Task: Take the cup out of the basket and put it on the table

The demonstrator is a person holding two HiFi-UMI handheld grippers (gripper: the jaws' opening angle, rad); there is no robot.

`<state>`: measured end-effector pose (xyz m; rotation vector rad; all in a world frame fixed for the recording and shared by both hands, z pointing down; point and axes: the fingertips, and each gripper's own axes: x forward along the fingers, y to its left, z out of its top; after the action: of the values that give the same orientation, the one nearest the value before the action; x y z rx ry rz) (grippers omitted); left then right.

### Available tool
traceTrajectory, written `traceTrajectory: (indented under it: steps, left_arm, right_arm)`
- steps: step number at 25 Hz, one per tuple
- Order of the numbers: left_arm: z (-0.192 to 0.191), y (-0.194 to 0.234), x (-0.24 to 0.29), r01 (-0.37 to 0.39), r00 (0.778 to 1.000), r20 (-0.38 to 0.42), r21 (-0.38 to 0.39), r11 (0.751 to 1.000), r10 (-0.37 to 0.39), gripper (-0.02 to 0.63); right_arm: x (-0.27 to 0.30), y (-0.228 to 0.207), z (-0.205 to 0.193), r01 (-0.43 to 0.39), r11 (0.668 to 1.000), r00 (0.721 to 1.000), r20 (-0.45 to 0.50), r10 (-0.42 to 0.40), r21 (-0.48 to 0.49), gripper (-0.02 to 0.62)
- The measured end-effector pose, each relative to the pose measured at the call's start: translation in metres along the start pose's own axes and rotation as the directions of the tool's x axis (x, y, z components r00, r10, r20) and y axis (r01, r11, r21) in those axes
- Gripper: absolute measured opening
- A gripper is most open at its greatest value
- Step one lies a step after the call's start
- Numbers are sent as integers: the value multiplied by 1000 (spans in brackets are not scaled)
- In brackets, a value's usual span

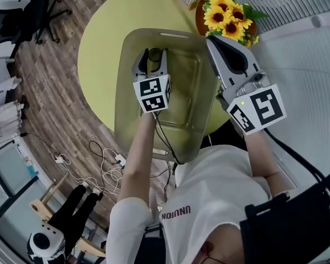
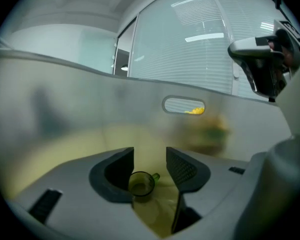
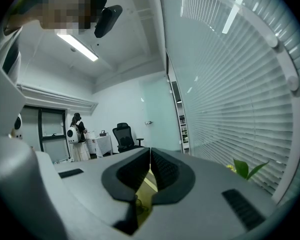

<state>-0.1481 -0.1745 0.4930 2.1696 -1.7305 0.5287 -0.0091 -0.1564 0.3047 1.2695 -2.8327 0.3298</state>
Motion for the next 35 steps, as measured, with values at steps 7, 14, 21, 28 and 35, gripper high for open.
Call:
traceTrajectory:
  steps: [7,14,21,28,35]
  left_arm:
    - [-17,3,10,-9,999,-51,9,1000,9,220]
    - [-38,9,20,-30,994,-105,-30,999,27,239]
    - [-49,12,25,-36,991,-133,-66,997,27,261]
    - [-58,13,29,-33,987,-161,-74,997,20,261]
    - [-60,14,32,-41,987,-156,-42,998,34,264]
  right_arm:
    - [-2,3,2,-3,1000,1000,2,3,-6,21]
    - [0,-1,0,-3,1000,1000,-11,2,-15,21]
    - [1,-1,-1,0,1000,1000,-20,0,-18,21]
    - [2,-4,-3,7,1000,1000,-27,-8,-16,21]
    - [3,-5,-4,14,1000,999,-32,-14,-17,21]
